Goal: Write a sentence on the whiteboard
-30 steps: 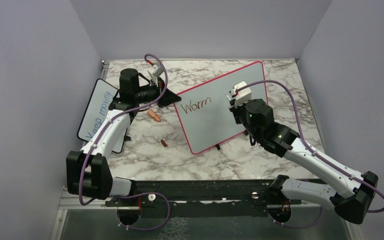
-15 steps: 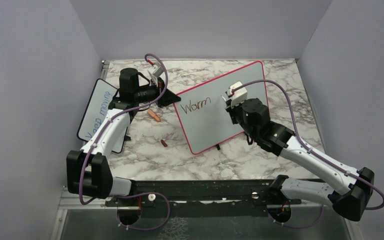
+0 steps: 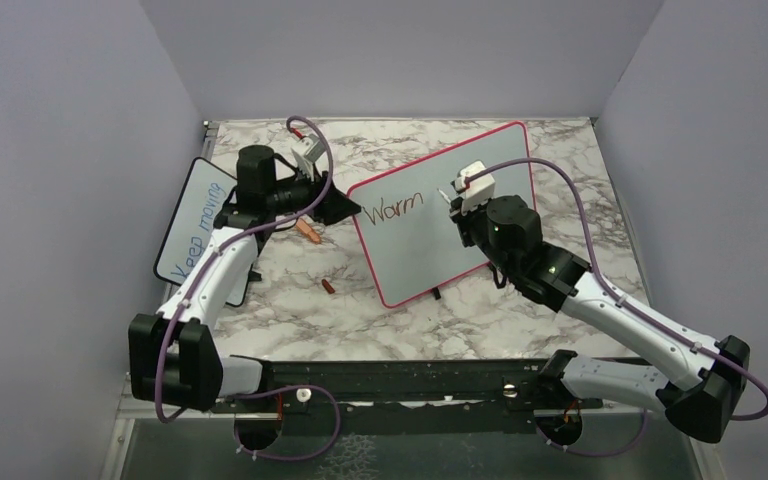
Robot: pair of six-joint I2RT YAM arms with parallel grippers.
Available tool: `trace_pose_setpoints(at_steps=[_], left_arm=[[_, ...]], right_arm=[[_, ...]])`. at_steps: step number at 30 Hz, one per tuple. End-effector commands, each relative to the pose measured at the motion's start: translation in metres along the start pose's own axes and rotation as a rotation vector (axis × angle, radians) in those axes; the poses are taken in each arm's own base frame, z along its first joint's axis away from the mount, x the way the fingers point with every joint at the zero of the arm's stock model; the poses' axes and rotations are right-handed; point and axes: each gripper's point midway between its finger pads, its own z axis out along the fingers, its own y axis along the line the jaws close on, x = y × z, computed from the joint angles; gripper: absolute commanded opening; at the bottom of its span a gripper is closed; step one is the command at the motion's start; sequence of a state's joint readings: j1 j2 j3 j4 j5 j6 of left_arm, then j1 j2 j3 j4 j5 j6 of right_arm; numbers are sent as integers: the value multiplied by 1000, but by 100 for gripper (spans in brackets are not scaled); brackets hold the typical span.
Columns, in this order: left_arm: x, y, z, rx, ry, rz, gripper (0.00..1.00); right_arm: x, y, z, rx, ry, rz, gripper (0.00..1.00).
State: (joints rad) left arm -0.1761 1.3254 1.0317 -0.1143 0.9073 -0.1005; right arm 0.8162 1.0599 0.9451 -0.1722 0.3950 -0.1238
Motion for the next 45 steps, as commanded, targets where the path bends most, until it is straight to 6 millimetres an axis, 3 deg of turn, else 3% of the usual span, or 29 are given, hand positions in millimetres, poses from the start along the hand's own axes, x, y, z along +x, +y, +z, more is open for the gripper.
trace_pose_setpoints(at_steps=[1,5,9,13,18,21,27,33,40,45], left_arm=[[-14,-16,-14,-29,-139,-14,58],[-3,-28,-17,1,-193,-87,64],[21,-28,-9,-10,-172,-124,67],[38,-37,13,10,-138,-132,66],[41,-29,21,-8,-126,-118,61],[44,-23,22,-19,-119,-115,55],[55,-13,23,7,-76,-137,25],[63,-2,8,-28,12,-77,0],[68,8,-19,-104,42,-46,0],[84,9,-30,-144,51,-50,0]], right_arm=[[-22,-2,-8,-19,-73,41,1],[-22,-1,-10,-25,-82,48,0],[-21,0,-10,-27,-85,50,1],[-21,1,-9,-32,-90,54,0],[-25,-1,-13,-32,-100,52,1],[-27,-4,-17,-28,-107,55,0],[-24,-4,-20,-31,-106,52,0],[-20,-3,-22,-43,-88,38,0],[-18,1,-21,-66,-61,13,0],[-21,8,-15,-97,-49,3,0]])
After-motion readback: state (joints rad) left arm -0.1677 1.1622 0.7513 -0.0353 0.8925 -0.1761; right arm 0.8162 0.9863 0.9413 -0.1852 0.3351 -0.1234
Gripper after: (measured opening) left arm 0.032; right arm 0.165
